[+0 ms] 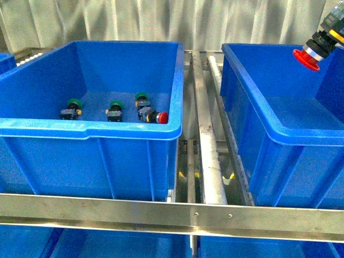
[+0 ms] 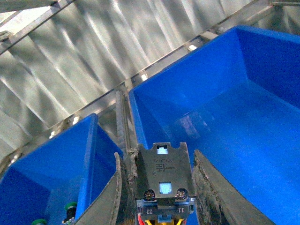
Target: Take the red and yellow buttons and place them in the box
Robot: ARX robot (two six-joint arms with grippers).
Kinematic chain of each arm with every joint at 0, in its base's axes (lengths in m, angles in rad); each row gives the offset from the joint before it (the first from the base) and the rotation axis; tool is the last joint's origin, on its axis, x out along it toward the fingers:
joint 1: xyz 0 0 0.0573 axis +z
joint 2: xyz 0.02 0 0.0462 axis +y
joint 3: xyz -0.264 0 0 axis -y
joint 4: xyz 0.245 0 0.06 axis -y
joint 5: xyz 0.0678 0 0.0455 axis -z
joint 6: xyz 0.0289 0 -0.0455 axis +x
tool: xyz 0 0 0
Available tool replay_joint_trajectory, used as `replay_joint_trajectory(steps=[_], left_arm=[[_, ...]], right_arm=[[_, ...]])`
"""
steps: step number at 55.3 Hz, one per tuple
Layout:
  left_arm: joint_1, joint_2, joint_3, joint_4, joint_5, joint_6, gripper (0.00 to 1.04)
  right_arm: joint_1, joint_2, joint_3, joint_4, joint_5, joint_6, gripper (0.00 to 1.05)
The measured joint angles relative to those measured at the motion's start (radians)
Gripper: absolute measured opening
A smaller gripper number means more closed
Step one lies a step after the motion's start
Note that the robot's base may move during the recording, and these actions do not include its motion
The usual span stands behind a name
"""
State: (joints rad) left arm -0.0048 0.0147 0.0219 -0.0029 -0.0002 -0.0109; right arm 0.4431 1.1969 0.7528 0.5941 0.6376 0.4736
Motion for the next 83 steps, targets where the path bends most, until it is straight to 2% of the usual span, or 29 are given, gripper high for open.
replay_joint_trajectory(steps=[6,12,15,27,45,67,79,83], left_arm=[[0.000,0.000,0.000,0.000,0.000,0.000,0.23],[0.000,0.000,0.000,0.000,0.000,0.000,0.52],[0.000,0.000,0.000,0.000,0.000,0.000,0.62],[0.000,0.000,0.000,0.000,0.000,0.001,0.98],[0.000,0.000,0.000,0.000,-0.003,0.003,0.97],[0.000,0.000,0.000,0.002,-0.001,0.003,0.97],[0.002,0.000,0.000,0.002,0.002,0.003,0.97],[0.002,0.000,0.000,0.002,0.002,0.003,0.97]], right_arm=[[0.000,-0.007,-0.001,0.000,0.003,-0.001,0.25],[0.000,-0.008,-0.008,0.001,0.014,-0.022,0.25],[0.000,-0.008,-0.008,-0.012,0.015,-0.027,0.25],[0.000,-0.008,-0.010,-0.011,0.018,-0.045,0.25],[0.010,-0.008,-0.028,-0.016,0.033,-0.015,0.25],[-0.032,-0.071,-0.082,-0.023,0.053,0.003,0.25],[-0.068,-0.107,-0.125,-0.004,0.089,-0.021,0.25],[-0.076,-0.104,-0.116,0.022,0.051,-0.068,0.25]])
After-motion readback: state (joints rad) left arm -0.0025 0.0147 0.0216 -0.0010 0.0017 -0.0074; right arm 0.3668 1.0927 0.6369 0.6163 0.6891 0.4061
